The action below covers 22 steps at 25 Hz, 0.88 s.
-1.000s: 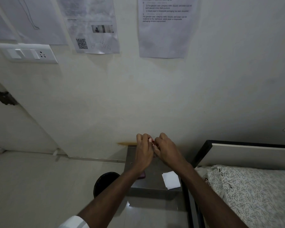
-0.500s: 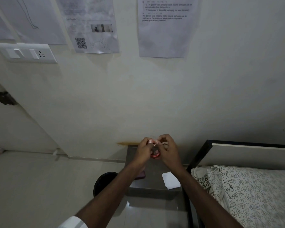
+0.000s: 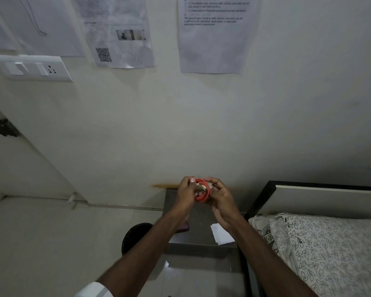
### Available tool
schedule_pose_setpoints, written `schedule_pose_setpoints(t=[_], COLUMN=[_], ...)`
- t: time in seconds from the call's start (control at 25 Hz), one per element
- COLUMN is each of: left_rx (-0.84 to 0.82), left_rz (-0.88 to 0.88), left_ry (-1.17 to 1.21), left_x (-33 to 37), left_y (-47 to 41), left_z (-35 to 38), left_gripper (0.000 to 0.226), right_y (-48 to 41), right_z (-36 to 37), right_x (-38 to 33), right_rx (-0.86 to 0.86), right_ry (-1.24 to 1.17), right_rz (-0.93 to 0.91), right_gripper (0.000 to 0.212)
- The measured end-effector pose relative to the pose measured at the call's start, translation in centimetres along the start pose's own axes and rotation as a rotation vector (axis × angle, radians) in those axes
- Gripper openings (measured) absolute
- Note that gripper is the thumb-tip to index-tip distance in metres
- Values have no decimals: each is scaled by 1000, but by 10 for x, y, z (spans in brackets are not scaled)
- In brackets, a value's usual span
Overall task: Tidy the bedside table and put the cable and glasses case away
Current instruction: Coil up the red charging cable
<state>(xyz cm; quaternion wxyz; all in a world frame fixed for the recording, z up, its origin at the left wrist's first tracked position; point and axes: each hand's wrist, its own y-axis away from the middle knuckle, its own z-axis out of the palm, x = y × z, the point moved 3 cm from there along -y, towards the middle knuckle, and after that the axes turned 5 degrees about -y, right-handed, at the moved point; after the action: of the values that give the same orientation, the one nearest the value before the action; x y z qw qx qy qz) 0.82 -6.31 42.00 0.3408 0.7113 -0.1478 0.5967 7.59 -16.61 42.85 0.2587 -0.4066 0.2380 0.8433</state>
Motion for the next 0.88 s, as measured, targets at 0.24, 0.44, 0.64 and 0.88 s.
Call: schedule_pose_setpoints(t=[0.24, 0.44, 0.64, 0.88], left_rx=[18, -23, -98, -6], left_rz=[24, 62, 44, 1], left_ry=[-23, -52, -49, -51], left_x=[1, -2, -4, -5], left_y=[0, 2, 7, 1], left_z=[-1, 0, -5, -5], left_gripper=[19, 17, 19, 18], right_y=[1, -6, -12, -11], right_z=[5, 4, -7, -6], right_x=[-1, 3, 5, 5], right_rx=[46, 154, 189, 151], right_ry=[-29, 34, 60, 132], right_rz=[-48, -50, 34, 49], right_gripper=[43, 18, 20, 25])
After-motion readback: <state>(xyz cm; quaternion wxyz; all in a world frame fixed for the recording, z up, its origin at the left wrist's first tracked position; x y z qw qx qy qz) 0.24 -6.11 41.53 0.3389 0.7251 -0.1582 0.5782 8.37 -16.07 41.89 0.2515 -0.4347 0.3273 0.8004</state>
